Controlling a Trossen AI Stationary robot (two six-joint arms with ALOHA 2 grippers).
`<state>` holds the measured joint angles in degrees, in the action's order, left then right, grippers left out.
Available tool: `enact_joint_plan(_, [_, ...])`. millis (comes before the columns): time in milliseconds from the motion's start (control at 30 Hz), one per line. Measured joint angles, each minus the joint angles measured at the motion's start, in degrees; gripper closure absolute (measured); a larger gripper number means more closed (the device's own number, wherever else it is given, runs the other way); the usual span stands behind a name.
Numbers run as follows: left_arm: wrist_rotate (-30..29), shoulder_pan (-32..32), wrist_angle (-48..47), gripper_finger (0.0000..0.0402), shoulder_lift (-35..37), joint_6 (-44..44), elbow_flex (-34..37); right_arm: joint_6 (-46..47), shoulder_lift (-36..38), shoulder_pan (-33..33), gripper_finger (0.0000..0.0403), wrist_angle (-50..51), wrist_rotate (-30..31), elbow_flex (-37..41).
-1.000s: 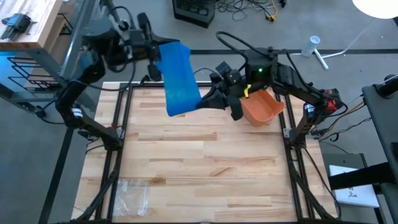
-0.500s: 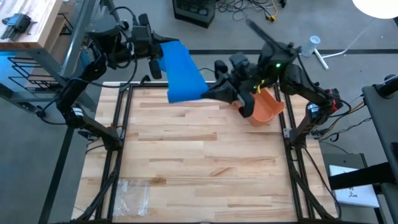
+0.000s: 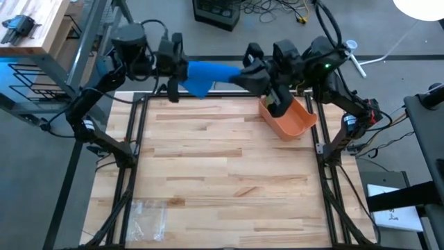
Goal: Roll bandage
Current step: Roll the blue bandage
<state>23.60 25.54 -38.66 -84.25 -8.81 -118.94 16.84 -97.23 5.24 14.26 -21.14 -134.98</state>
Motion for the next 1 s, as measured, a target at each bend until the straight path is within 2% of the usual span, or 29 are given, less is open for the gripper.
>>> enact_joint_plan(267, [0.14,-4.31,0.25,0.0401,0.57,0.64,0.16,-5.91,0.04,0.41,0.04,0.17,9.87,0.0])
enact_joint_plan(500, [-0.25,-4.37,0.27,0.0401,3.56,2.51,0.16,-11.85,0.15,1.04,0.04,0.39,15.16,0.0])
enact_joint_plan(800, [-0.11,-4.51,0.23,0.0401,4.87,6.52,0.2,-18.77,0.02,1.15,0.04,0.59,25.3,0.04])
enact_joint_plan(1000, [-0.11,-4.51,0.24,0.0401,4.31,7.03,0.27,-19.8,-0.39,1.18,0.04,0.6,27.16,0.07])
